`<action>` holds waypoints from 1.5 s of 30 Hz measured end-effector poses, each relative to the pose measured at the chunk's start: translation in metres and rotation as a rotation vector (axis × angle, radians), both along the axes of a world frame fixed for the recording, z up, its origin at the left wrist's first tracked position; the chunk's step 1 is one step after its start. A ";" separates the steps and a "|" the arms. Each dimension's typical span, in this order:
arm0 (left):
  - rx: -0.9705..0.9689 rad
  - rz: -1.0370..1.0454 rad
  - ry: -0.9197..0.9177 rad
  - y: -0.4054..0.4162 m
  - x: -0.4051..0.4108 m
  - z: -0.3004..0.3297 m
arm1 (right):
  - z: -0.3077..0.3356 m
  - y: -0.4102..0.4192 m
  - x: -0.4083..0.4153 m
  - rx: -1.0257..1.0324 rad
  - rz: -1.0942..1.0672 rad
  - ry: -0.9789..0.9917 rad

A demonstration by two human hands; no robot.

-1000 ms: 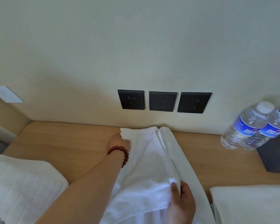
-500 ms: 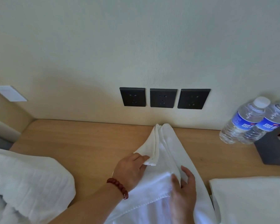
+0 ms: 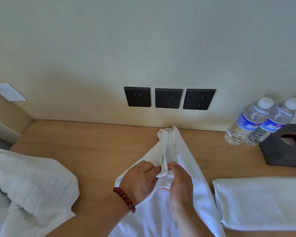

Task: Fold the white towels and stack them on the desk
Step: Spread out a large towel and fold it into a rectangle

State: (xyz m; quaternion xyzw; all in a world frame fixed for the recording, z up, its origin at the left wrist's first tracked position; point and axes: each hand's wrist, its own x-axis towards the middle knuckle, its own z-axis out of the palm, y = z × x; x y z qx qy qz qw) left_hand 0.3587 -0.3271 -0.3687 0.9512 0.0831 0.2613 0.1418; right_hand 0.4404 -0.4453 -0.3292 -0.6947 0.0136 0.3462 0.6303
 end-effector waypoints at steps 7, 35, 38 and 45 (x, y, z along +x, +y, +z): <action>-0.164 0.126 -0.044 -0.011 -0.002 0.026 | 0.011 -0.011 0.009 -0.133 0.078 -0.096; -0.089 0.022 0.281 -0.053 -0.043 0.067 | 0.052 -0.036 -0.013 -0.204 0.252 -0.223; -0.160 0.047 0.357 -0.069 -0.049 0.083 | 0.054 -0.040 -0.017 -0.195 0.238 -0.168; -0.142 0.110 0.403 -0.080 -0.056 0.091 | 0.069 -0.044 -0.024 -0.309 0.358 -0.241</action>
